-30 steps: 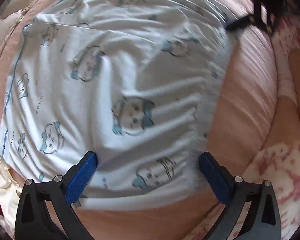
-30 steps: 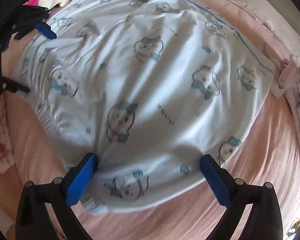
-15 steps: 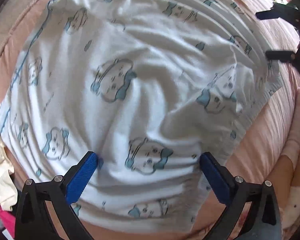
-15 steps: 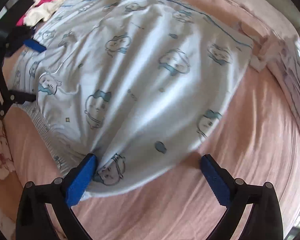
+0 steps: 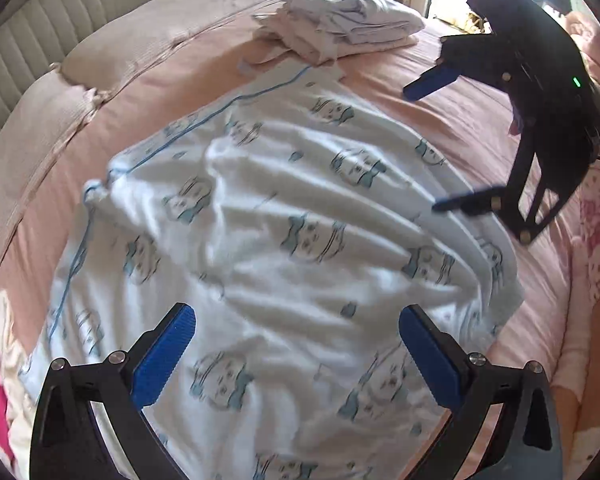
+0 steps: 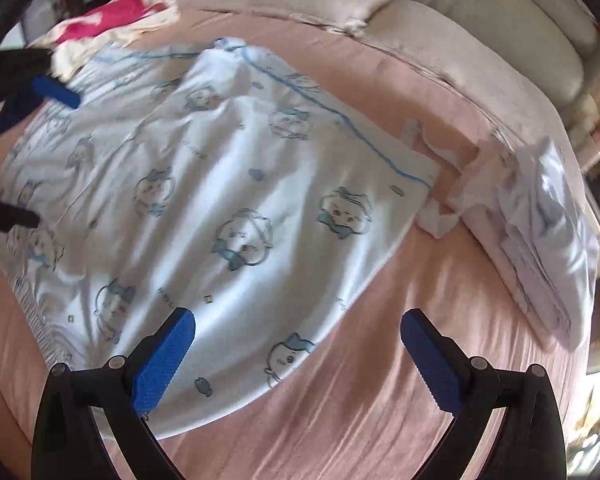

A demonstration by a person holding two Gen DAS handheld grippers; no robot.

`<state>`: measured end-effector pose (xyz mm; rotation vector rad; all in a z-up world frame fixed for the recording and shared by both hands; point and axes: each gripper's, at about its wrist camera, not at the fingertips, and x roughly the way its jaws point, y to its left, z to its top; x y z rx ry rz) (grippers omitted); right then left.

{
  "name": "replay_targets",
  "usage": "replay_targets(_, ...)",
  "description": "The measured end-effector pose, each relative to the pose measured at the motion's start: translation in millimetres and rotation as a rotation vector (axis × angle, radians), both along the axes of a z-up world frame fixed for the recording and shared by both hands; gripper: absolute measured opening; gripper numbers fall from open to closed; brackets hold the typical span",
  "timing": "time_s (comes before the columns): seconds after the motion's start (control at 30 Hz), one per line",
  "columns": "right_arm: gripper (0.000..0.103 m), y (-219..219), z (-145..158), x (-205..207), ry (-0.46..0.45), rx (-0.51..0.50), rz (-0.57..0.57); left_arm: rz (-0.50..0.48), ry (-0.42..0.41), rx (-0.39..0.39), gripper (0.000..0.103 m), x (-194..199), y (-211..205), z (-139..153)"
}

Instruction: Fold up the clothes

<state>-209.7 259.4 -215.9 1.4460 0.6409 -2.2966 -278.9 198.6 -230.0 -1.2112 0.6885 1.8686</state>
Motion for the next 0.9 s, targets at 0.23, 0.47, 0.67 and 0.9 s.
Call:
replay_targets(0.23, 0.103, 3.1, -39.0, 1.4, -0.096, -0.044, 0.269, -0.284, -0.039, -0.103, 0.103, 13.7, 4.0, -14.5)
replay_targets(0.47, 0.103, 64.2, -18.6, 0.4, -0.11, -0.23, 0.168, -0.173, -0.051, -0.047, 0.103, -2.4, -37.8, 17.6)
replay_targets(0.67, 0.103, 46.4, -15.0, -32.0, 0.014, -0.178, 0.136, -0.174, 0.069, -0.06, 0.103, -27.6, 20.5, -7.2)
replay_targets(0.9, 0.103, 93.4, -35.4, -41.7, -0.064, -0.09, 0.092, -0.19, -0.036, -0.163, 0.103, -53.3, -61.7, -10.6)
